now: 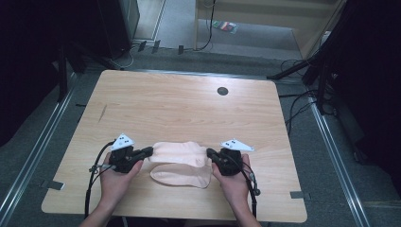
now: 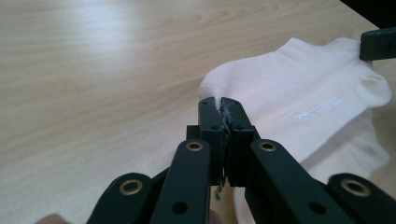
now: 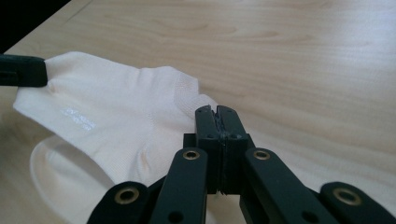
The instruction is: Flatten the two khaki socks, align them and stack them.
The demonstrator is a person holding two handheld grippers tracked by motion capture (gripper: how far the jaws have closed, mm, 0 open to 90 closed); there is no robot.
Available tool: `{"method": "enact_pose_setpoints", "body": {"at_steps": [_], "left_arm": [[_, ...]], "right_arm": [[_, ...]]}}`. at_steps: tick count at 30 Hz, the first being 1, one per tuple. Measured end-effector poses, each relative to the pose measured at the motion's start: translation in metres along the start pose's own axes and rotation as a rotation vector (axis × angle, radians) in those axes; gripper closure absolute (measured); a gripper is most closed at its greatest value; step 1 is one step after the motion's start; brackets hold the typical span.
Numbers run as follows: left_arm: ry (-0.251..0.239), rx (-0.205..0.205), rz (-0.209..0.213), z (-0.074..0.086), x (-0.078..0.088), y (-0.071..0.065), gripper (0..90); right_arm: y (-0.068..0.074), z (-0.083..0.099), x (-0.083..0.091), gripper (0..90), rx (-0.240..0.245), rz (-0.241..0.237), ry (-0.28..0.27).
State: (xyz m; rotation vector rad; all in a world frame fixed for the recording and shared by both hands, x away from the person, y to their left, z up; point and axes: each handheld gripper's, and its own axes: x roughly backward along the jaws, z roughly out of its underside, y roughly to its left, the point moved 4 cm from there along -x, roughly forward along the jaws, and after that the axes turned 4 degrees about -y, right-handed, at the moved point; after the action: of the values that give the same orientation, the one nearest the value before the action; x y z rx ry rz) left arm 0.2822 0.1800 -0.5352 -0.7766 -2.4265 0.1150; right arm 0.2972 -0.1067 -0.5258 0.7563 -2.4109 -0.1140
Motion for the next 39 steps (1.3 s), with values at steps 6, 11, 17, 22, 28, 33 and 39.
{"method": "enact_pose_setpoints", "body": {"at_steps": [6,11,17,22,28,33,39], "left_arm": [[0.04,-0.055,-0.035,0.017,0.014,-0.011,89.7],[0.084,-0.089,-0.043,0.03,0.018,-0.021,89.7],[0.136,-0.139,-0.05,0.039,0.007,-0.027,89.7],[0.155,-0.16,-0.056,0.046,0.002,-0.027,89.6],[0.141,-0.185,-0.067,0.051,-0.003,-0.029,89.2],[0.084,-0.183,-0.077,0.045,0.006,-0.03,89.2],[0.067,-0.199,-0.081,0.043,0.005,-0.034,89.2]], "right_arm": [[0.009,0.016,0.013,89.7,0.023,-0.017,0.027],[0.013,0.031,0.023,89.8,0.045,-0.017,0.051],[0.007,0.044,0.022,89.7,0.053,0.011,0.066],[0.008,0.05,0.021,89.7,0.058,0.015,0.081],[0.009,0.059,0.014,89.6,0.077,0.029,0.103],[0.017,0.052,0.019,89.6,0.089,0.004,0.05],[0.014,0.044,0.027,89.6,0.098,0.019,0.003]]}}
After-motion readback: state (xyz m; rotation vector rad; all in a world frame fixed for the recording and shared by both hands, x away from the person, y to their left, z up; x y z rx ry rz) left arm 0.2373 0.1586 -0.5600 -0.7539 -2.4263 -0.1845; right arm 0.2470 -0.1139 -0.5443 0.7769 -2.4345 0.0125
